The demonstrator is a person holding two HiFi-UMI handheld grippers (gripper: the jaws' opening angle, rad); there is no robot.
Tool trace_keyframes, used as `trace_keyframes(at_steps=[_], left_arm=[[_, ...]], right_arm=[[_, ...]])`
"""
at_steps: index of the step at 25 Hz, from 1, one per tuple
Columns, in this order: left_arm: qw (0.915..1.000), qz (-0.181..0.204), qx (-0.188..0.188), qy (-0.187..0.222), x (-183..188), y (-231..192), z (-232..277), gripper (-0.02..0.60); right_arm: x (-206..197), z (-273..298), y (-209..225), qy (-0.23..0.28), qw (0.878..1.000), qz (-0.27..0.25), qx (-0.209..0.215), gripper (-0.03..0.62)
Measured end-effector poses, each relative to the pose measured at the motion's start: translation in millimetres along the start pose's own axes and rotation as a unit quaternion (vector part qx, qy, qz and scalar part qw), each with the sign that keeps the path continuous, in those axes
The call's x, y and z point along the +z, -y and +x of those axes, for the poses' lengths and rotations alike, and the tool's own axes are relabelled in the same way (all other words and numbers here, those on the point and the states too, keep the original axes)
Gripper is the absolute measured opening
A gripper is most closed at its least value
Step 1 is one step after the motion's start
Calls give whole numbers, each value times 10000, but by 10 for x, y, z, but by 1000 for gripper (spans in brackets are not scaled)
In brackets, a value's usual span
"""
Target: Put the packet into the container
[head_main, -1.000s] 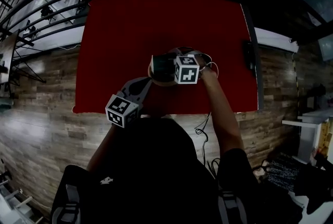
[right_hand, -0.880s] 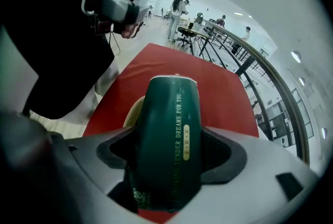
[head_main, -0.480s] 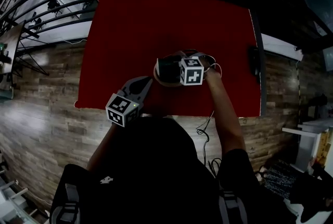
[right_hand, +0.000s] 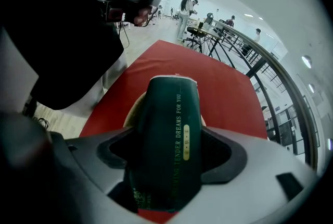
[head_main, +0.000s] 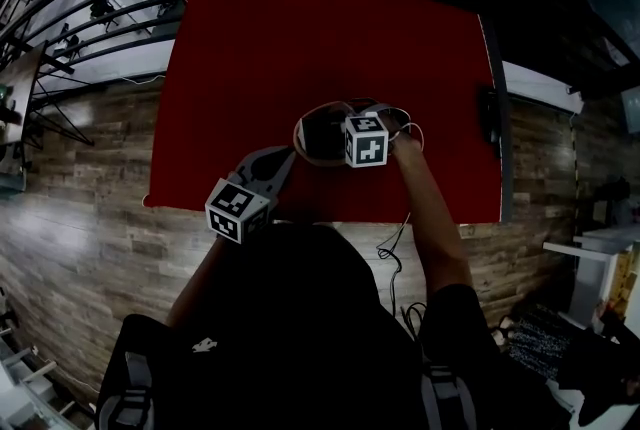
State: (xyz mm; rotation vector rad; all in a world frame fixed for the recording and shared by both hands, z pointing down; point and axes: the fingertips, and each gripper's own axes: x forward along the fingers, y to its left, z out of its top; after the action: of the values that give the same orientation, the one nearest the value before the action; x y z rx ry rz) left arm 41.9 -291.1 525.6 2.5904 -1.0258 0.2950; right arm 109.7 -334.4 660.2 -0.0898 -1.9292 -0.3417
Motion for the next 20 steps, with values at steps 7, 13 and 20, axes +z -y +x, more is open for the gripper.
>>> trace_keyframes(at_steps=[7,13,20], left_arm=[[10000,-29,49,-29,-25,-48,14,9],[9999,-64,74,-23,-37,-67,21,9],[10000,-74,55,-20,-27,-107,49,9]], right_arm=[[-38,104,3,54,10000,38,34,379],[-62,143,-23,11,10000,20,85,379],[-107,228,-52,-153,9998,-78,114,379]])
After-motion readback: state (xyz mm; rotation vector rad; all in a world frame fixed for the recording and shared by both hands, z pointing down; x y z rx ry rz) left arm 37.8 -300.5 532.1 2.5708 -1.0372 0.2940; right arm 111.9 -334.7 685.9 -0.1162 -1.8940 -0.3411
